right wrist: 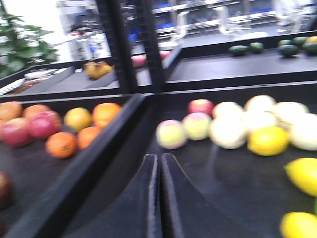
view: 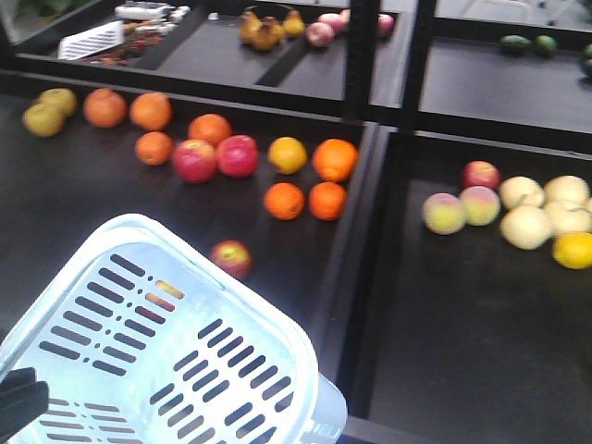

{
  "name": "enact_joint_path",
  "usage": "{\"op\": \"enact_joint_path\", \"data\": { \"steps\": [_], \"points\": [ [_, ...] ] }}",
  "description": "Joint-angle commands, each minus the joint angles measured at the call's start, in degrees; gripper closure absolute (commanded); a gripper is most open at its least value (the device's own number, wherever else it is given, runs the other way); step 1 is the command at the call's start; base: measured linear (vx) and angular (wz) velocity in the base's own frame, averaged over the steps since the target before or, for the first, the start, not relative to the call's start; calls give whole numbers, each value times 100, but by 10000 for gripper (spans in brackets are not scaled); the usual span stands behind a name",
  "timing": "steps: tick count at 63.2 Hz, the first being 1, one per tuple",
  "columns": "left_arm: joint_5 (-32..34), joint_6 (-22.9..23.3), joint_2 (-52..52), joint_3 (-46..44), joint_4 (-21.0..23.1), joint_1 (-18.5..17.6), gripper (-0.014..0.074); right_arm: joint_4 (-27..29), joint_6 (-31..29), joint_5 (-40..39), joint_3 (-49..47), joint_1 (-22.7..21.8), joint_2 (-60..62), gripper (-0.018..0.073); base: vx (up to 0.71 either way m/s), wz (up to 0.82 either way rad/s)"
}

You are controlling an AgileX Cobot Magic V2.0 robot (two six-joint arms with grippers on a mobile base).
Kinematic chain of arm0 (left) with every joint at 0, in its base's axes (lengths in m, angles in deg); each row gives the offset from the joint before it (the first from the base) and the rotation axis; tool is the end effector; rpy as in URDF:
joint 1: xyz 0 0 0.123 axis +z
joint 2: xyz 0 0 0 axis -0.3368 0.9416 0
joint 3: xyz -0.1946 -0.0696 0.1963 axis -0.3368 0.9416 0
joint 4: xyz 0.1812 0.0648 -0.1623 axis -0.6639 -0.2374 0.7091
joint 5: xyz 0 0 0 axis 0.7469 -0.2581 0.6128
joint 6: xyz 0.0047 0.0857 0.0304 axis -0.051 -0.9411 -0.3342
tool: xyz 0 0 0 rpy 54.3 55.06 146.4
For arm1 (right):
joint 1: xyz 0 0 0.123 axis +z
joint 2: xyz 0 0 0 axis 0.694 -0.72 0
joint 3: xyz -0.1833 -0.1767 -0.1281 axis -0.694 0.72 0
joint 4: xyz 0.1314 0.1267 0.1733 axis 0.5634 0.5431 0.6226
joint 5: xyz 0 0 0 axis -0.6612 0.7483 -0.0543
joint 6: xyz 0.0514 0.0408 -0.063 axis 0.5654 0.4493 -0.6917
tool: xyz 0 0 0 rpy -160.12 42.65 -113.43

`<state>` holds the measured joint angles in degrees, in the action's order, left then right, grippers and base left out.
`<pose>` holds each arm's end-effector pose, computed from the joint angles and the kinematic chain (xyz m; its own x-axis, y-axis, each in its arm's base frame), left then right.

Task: Pick three apples into basket with both arms
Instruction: 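Turn the base away from the table holding the basket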

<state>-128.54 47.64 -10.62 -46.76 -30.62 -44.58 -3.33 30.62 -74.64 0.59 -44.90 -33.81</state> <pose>0.0606 -0.0600 0.3179 -0.3771 0.1524 -0.9136 0.6547 0.7415 -0.1465 0.0564 -0.0025 0.1923 -0.0580 0.1302 -0.9898 0.0417 0.9909 0.1279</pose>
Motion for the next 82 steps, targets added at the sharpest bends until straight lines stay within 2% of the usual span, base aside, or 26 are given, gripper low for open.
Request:
{"op": "enact_joint_path", "data": {
  "steps": [1,82],
  "points": [
    [550,43,11,-171,244,-8,603,-12,-29,-425,84,-21,77,564,-15,57],
    [550,43,11,-171,244,-8,603,-12,-29,-425,84,-21,77,564,-19,55]
  ]
}}
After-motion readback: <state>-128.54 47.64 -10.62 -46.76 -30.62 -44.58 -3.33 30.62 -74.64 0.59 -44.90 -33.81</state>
